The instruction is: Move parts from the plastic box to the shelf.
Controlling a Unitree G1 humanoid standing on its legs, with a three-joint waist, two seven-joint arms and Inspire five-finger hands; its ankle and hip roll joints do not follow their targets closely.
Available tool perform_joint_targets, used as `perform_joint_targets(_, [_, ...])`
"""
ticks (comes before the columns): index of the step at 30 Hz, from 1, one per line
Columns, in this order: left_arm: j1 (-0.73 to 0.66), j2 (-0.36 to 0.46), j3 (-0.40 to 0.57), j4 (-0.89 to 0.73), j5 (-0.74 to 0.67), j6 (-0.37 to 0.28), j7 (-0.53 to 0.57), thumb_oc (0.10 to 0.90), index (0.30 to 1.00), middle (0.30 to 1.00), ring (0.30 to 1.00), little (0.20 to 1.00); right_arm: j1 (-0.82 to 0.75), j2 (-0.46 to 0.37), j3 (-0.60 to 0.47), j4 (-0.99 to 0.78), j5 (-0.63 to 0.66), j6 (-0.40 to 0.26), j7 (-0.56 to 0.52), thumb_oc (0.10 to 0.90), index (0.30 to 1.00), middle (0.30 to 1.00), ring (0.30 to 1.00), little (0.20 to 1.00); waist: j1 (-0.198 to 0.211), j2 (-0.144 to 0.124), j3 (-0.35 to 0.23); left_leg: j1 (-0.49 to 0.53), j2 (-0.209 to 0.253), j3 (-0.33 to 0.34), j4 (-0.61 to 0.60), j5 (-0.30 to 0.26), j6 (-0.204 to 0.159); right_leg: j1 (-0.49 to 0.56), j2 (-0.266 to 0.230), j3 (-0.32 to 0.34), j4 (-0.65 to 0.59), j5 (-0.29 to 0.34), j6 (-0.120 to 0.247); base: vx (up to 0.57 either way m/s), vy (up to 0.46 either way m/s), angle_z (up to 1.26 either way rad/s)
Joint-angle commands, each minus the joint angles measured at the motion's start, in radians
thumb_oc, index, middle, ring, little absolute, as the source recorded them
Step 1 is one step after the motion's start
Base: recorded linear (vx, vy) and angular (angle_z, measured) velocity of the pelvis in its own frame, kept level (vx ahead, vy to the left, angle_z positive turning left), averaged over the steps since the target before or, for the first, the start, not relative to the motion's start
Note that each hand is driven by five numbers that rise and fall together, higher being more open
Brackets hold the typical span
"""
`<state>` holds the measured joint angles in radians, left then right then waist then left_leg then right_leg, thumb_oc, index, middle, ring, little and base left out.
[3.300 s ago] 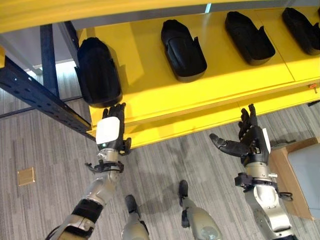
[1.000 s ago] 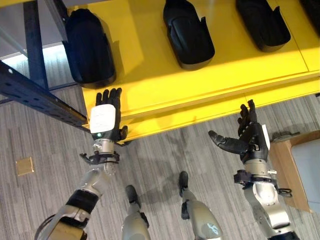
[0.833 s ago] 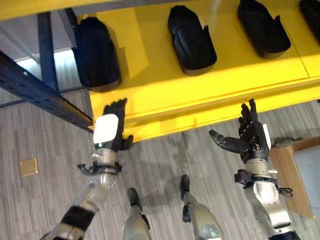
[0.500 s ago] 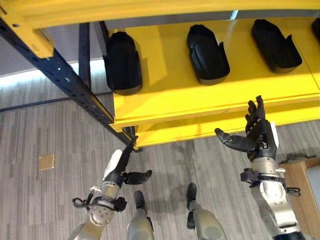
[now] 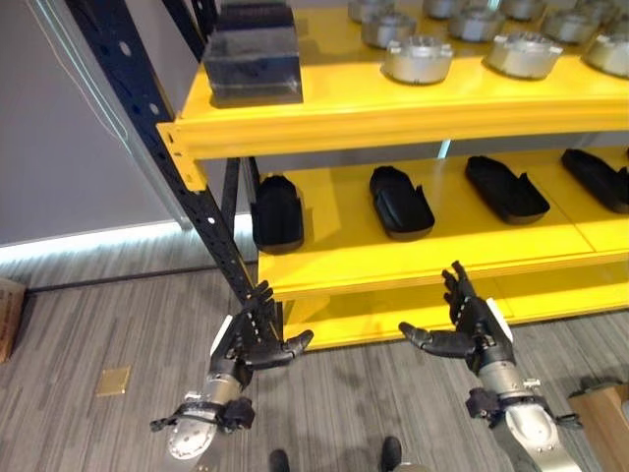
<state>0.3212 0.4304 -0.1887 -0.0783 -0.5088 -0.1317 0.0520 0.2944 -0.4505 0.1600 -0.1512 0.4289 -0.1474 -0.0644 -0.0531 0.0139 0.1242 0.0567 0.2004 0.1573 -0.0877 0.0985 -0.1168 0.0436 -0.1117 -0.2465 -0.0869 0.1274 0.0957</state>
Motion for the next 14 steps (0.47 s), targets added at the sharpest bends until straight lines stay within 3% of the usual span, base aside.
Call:
perform_joint_targets(1, [-0.013, 0.011, 0.031, -0.029, -0.054, -0.081, -0.036, 0.9, 1.0, 1.0, 1.0, 1.0, -0.071, -0.029, -0.008, -0.06, 0.051, -0.072, 0.026, 0.9, 1.0, 1.0, 1.0, 1.0, -0.009, -0.041, -0.085, -0.026, 0.007, -0.039, 0.0, 0.014, 0.013, -0.017, -0.017, 0.043, 0.04, -0.056, 0.046, -0.04, 0.029, -0.04])
perform_joint_targets(14, [0.016, -0.004, -0.001, 0.02, -0.114, -0.037, -0.098, 0.9, 1.0, 1.0, 1.0, 1.0, -0.079, -0.053, 0.053, -0.042, 0.097, -0.043, 0.089, 0.9, 1.0, 1.0, 1.0, 1.0, -0.02, -0.046, -0.134, -0.002, 0.005, -0.023, 0.0, 0.007, 0.02, -0.015, -0.019, 0.089, 0.031, -0.04, 0.052, -0.02, 0.009, -0.07])
